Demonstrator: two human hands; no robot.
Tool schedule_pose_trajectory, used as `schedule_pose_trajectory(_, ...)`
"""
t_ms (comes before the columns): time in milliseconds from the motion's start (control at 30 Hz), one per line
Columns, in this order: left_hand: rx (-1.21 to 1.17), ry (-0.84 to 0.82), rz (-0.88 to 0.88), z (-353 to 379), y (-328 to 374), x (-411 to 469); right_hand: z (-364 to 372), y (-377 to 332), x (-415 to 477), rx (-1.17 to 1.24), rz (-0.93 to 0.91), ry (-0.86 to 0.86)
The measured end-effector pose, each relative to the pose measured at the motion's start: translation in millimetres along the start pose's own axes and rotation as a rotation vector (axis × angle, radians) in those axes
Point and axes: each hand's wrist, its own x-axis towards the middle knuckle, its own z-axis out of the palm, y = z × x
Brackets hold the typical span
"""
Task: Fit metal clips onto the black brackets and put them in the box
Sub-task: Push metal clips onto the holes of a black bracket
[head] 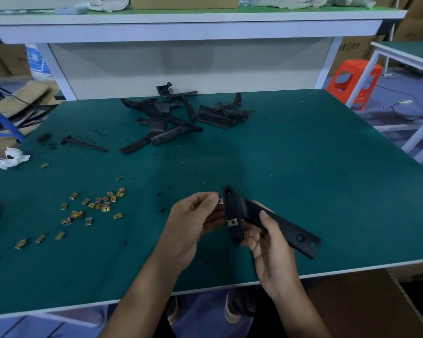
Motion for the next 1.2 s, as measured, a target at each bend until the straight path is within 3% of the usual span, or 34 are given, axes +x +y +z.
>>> schedule_pose_trajectory(333,-0.024,0.067,-0.030,0.1,2.3,-2.2,-0.1,6.8,-1.6,-0.150,-0.100,-0.056)
schedule_pose_trajectory(600,0.162,0.158,-0.073,2.8,-5.6,-2.8,0.3,13.8,-4.0,-0.396,-0.218,-0.040)
schedule_pose_trajectory(800,0.120,0.187,-0.120,-2.3,-4.7,-5.2,7.9,12.5,-14.0,-0.506,-0.264,-0.094)
schedule_pose_trajectory(967,-0.035,0.052,-0.157,-1.8,-3.5,-8.7,8.0,13.3,-18.4,-0.474,-0.362,-0.027)
schedule_pose_trajectory(1200,0.077,-0.005,-0.156,0.4,2.0,-12.4,-2.0,4.9,-29.0,-0.461,-0.331,0.016)
